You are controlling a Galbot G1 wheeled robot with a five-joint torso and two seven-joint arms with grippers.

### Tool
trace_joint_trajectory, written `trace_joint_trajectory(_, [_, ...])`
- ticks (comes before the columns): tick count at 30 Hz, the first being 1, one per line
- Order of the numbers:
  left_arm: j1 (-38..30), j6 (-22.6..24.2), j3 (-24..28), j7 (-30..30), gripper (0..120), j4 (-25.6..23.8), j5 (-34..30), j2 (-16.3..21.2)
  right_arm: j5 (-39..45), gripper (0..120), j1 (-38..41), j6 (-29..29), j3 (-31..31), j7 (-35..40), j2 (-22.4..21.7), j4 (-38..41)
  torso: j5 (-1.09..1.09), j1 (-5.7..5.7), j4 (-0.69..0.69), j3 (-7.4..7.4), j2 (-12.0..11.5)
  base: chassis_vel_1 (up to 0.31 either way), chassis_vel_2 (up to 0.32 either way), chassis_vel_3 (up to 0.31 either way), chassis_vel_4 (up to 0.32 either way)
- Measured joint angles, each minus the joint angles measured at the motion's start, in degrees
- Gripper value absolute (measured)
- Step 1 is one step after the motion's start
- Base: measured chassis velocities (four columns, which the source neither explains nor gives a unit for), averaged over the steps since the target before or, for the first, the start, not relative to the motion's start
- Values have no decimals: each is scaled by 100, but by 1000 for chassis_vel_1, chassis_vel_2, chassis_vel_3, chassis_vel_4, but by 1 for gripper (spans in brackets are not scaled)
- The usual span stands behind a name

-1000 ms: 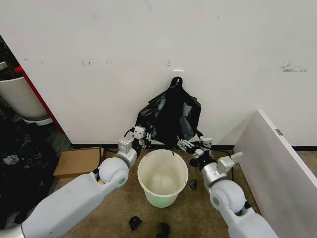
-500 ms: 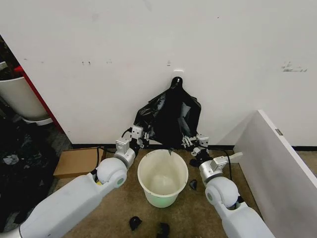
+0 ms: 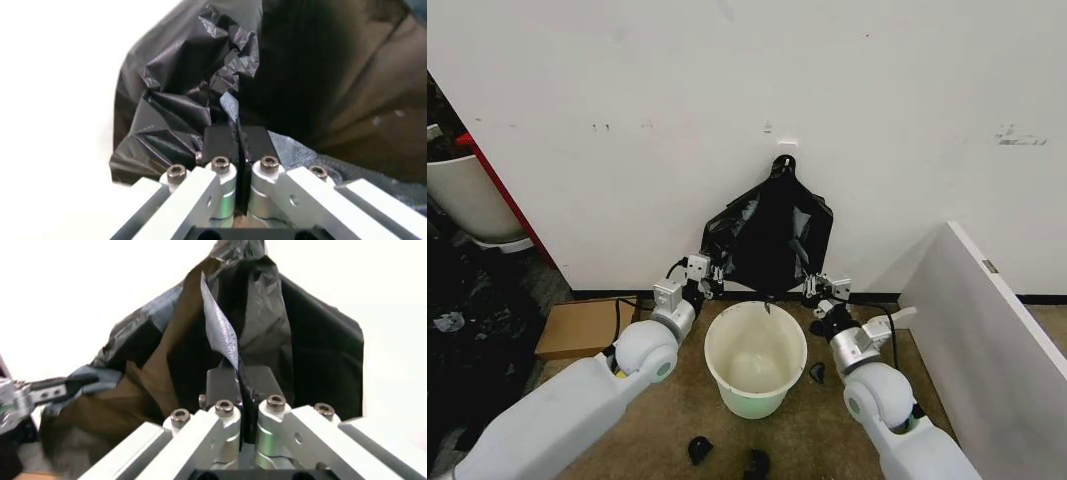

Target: Place the garbage bag over the trash bin.

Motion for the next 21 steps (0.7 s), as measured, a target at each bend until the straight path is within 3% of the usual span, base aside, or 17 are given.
trace_joint_trajectory(4, [252,13,-298,14,0,-334,-20,205,131,0,-306,-62,79,-7,-86,412,0,0,0,0,0,0,0,0,0])
trace_joint_trajectory(11, [1328,90,-1282,90,0,-1355,-27,581,475,0,-886,-239,212,-8,-199,1526,0,-1,0,-1,0,0,0,0,0])
trace_joint_trajectory(16, [1854,95,-1517,109,0,-1856,58,742,607,0,-1262,-321,288,-13,-213,2035,1,-1,2,-1,1,0,0,0,0])
trace_joint_trajectory(21, [1953,92,-1499,116,0,-1968,109,645,576,0,-1623,-300,435,-36,-142,2222,0,-1,-1,0,1,0,0,0,0])
